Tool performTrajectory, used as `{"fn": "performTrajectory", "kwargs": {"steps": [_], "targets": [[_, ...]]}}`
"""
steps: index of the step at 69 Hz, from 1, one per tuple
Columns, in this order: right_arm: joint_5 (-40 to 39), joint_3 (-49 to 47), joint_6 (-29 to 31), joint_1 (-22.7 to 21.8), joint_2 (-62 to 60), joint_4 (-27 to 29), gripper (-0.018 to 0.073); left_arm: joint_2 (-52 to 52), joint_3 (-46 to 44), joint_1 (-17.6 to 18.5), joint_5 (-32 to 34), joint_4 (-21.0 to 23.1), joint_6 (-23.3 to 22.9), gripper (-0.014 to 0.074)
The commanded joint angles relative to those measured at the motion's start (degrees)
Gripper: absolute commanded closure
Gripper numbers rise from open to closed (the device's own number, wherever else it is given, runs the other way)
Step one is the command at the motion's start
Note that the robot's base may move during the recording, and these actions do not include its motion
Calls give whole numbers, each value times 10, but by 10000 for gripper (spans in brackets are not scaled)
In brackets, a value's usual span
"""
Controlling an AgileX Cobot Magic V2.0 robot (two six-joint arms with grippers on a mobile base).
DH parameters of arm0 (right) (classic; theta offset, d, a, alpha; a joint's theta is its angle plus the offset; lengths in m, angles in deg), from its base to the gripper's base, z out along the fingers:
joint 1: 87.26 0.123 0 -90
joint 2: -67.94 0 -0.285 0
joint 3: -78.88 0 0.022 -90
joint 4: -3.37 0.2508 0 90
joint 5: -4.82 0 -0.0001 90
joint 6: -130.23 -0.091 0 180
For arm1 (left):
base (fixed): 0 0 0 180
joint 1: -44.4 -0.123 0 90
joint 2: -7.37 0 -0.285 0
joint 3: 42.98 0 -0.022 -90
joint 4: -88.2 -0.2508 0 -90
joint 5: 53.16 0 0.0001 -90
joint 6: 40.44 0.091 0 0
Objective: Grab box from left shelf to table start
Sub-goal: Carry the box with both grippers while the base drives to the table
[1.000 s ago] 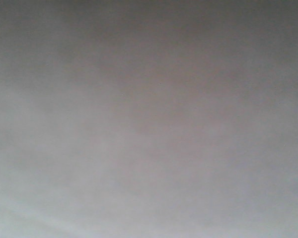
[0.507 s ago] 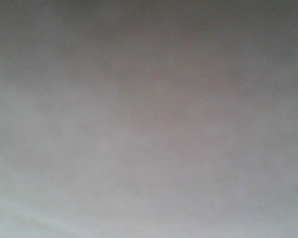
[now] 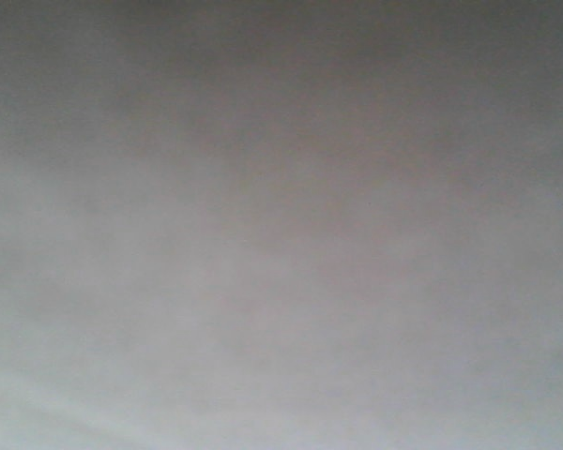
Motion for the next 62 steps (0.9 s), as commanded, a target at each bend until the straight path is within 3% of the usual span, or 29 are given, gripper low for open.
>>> {"fn": "performTrajectory", "kwargs": {"steps": [1, 62], "targets": [[-56, -22, 6, 1, 1, 1, 501, 9, -5, 0, 11, -58, 4, 696], [-56, -22, 6, 1, 1, 1, 501, 9, -5, 0, 11, -58, 4, 696]]}}
